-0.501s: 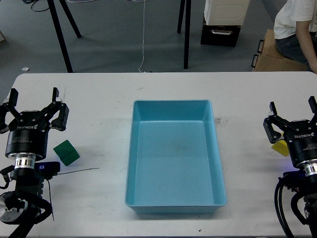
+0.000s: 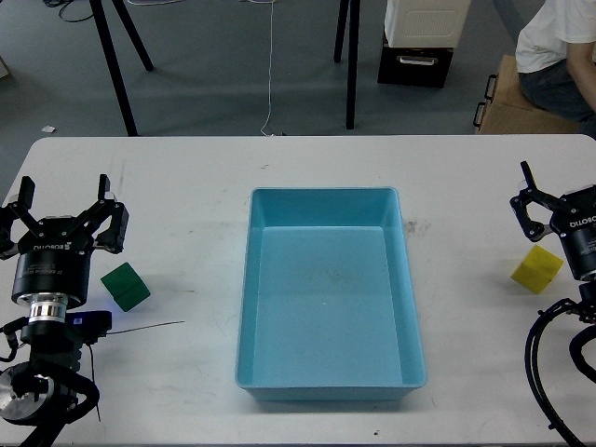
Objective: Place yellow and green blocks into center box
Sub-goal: 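Move the right gripper out and above the yellow cube, then lower the right gripper onto the yellow cube and close it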
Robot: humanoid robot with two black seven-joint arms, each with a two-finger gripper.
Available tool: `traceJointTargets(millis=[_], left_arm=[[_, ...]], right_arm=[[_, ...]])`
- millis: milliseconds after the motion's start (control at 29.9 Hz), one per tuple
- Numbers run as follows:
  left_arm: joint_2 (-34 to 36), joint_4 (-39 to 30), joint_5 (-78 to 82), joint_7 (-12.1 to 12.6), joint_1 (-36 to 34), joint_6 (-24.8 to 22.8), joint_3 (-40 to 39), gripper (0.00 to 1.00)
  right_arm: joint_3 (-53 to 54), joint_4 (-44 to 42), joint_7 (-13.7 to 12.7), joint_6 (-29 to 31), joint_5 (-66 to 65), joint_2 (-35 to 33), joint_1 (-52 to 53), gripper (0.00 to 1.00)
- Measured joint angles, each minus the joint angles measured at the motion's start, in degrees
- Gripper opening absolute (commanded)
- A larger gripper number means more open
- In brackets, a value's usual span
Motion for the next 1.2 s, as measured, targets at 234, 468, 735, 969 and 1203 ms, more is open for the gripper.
traceJointTargets(millis=[234,468,735,969,1203], left_arm=[[-0.02,0.01,0.00,0.00,-0.16,-0.07,-0.08,1.00],[-0.04,0.01,0.00,0.00,-0.18,-0.14,-0.10,1.00],[-0.01,0.01,0.00,0.00,-0.23,-0.16,-0.10,1.00],[-0.08,0.02,0.00,0.00,-0.43,-0.08,-0.09,1.00],[-0.10,0.14,-0.01,0.00,-0.51,-0.08,-0.07,1.00]], right_arm=[[-11.34,-4.42,1.21,-7.94,-23.99,-15.06,15.29,0.96],[-30.81,-13.83,21.12,-10.06,-44.44,-27.51,29.63,0.96],[-54.32,-16.53,25.05,-9.81,-68.46,-45.29,40.71,0.93],[-71.18,-16.39,25.07,-9.30,-77.26,-54.87,47.24,0.89],[-83.25,-17.33,25.06,-9.28,-84.22,-55.66,48.19,0.89]])
